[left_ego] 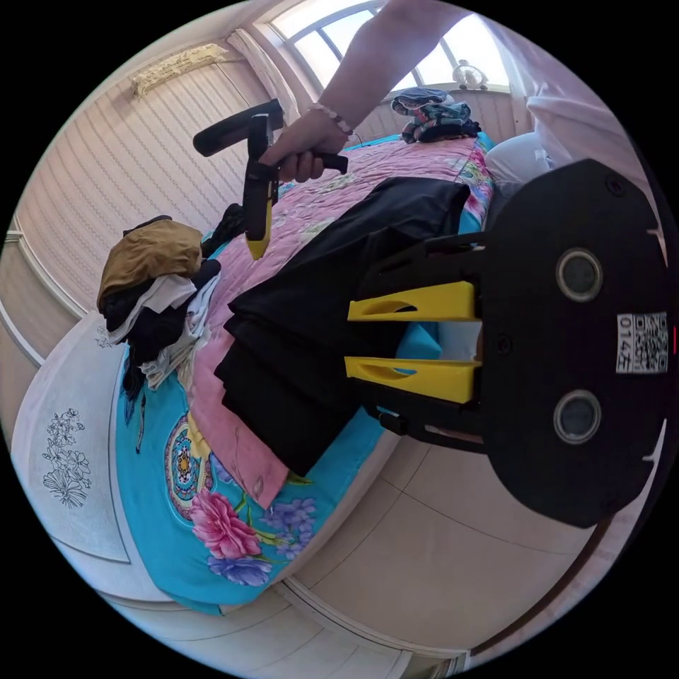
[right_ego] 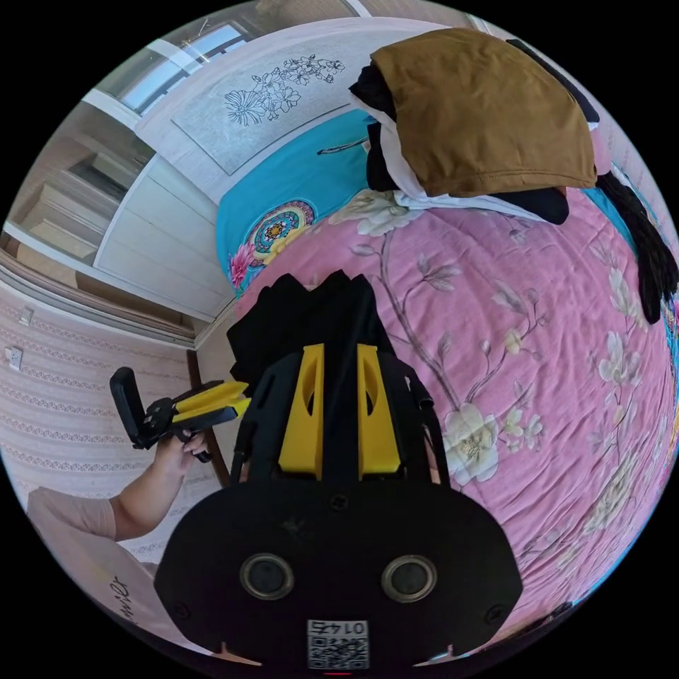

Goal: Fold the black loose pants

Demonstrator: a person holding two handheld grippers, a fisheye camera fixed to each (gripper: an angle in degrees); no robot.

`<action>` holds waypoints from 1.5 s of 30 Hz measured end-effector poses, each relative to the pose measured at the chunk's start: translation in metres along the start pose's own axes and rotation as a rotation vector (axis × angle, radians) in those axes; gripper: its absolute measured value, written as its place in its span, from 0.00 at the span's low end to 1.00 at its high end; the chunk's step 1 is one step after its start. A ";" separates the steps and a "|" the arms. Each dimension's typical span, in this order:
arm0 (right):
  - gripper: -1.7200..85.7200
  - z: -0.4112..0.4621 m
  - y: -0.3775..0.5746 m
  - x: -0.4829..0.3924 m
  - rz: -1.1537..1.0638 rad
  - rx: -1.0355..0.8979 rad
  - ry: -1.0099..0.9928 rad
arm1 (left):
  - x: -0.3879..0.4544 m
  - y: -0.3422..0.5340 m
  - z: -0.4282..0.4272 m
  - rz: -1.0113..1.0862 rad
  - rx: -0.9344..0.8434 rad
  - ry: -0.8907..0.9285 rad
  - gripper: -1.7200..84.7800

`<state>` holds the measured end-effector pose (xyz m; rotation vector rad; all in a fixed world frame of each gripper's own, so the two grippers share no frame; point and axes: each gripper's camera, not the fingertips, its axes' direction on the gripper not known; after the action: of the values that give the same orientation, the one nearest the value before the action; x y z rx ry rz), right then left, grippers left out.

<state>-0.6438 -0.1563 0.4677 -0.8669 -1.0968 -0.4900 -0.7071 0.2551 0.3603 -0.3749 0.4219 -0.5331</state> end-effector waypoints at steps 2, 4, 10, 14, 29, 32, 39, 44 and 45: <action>0.12 0.008 -0.037 -0.001 0.018 -0.022 -0.002 | -0.009 0.000 -0.002 0.011 -0.004 -0.036 0.07; 0.13 0.015 -0.062 0.000 0.048 -0.039 0.012 | -0.019 0.001 -0.007 0.016 -0.006 -0.037 0.03; 0.14 0.023 -0.130 -0.001 0.080 -0.072 0.001 | -0.050 0.008 -0.056 -0.011 0.082 0.009 0.01; 0.13 0.019 -0.165 -0.008 0.044 -0.052 -0.027 | -0.080 0.013 -0.096 -0.047 0.189 0.024 0.01; 0.03 0.024 -0.255 -0.032 -0.059 -0.086 -0.043 | -0.139 0.016 -0.129 -0.146 0.215 0.055 0.01; 0.02 0.016 -0.266 -0.033 -0.043 -0.046 -0.058 | -0.143 0.016 -0.144 -0.149 0.243 0.075 0.01; 0.03 0.021 -0.288 -0.036 -0.048 -0.046 -0.112 | -0.155 0.015 -0.154 -0.134 0.226 0.077 0.01; 0.05 0.029 -0.299 -0.035 -0.052 -0.079 -0.095 | -0.163 0.016 -0.155 -0.141 0.219 0.076 0.01; 0.04 0.030 -0.300 -0.035 -0.059 -0.091 -0.094 | -0.164 0.016 -0.155 -0.144 0.220 0.081 0.01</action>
<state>-0.8917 -0.3111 0.5491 -0.9471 -1.1966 -0.5562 -0.9020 0.3232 0.2685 -0.1734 0.4113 -0.7300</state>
